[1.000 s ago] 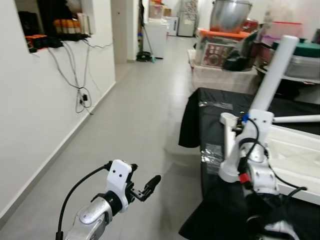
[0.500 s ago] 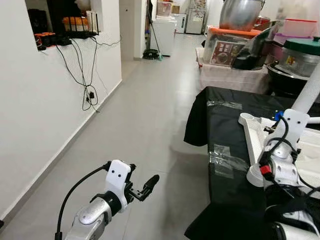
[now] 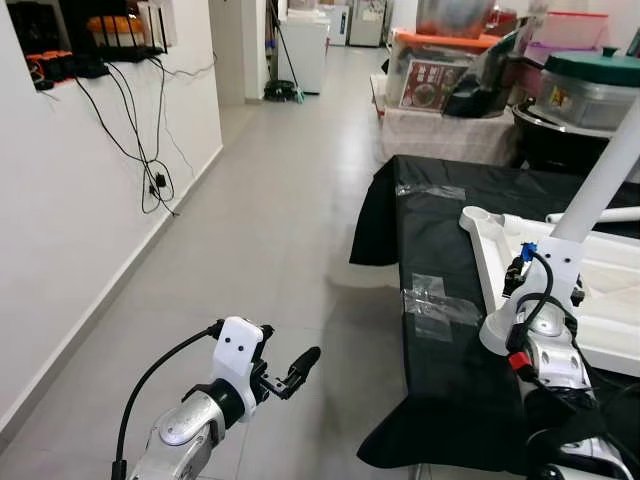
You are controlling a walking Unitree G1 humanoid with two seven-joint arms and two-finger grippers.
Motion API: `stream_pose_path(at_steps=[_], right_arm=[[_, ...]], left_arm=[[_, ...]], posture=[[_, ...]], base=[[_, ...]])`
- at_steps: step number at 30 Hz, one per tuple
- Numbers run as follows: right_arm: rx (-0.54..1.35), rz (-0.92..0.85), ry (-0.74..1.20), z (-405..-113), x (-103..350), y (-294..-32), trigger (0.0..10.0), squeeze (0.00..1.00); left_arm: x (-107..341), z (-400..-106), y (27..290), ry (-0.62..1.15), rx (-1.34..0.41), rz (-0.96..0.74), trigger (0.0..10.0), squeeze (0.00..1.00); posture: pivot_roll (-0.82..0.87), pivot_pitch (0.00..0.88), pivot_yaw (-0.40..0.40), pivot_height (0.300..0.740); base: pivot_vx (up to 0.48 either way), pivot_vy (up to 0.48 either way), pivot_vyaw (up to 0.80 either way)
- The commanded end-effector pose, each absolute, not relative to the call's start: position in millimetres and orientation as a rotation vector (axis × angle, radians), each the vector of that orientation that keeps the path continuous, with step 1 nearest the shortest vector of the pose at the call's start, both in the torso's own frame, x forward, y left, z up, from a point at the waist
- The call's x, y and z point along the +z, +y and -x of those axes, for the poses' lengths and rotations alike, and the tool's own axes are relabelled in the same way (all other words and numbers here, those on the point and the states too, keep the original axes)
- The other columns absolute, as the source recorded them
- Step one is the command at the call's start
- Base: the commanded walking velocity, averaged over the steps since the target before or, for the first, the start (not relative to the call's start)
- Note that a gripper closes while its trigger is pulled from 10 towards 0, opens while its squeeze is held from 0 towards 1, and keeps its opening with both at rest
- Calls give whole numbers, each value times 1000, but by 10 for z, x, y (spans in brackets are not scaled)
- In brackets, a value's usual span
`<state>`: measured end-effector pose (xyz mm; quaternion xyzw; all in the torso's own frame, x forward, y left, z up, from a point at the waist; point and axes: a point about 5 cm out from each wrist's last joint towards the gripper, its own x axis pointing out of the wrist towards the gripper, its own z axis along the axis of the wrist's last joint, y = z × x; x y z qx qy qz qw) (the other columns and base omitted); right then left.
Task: Building children table
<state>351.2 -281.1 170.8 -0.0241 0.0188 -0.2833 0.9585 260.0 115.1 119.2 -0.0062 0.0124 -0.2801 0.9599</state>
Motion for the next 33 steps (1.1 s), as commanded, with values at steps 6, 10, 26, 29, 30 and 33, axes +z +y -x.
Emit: stream_pose_path(at_steps=[6,10,26,29,30,33], right_arm=[[-359,-39,-132,-3581,1926,-2758,10000,0],[-289,-61,-164,-3584,1971,-2771,10000,0],[-174,-7,-185,-3663,2018,-2699,10000,0],[-163,-4,-186,-3666,2015,-2682,10000,0],[-163,-1,-183,-3670,2012,-2681,10000,0],[-204,1,-158,-3679,1992,-2736,10000,0]], left_arm=[[1164,-2592,1172,38,-565,18,10000,0],[1204,-2611,1196,18,-542,19,10000,0],[1311,-2722,1279,-31,-440,-4,10000,0],[1315,-2725,1274,-34,-438,-1,10000,0],[1321,-2727,1269,-37,-437,2,10000,0],[1326,-2727,1266,-39,-435,5,10000,0]], posture=[[59,0,-72,740],[61,0,-71,740],[68,0,-69,740],[68,0,-69,740],[66,0,-69,740],[67,0,-70,740]], base=[[0,0,0],[0,0,0],[0,0,0],[0,0,0],[0,-412,0],[0,-425,0]])
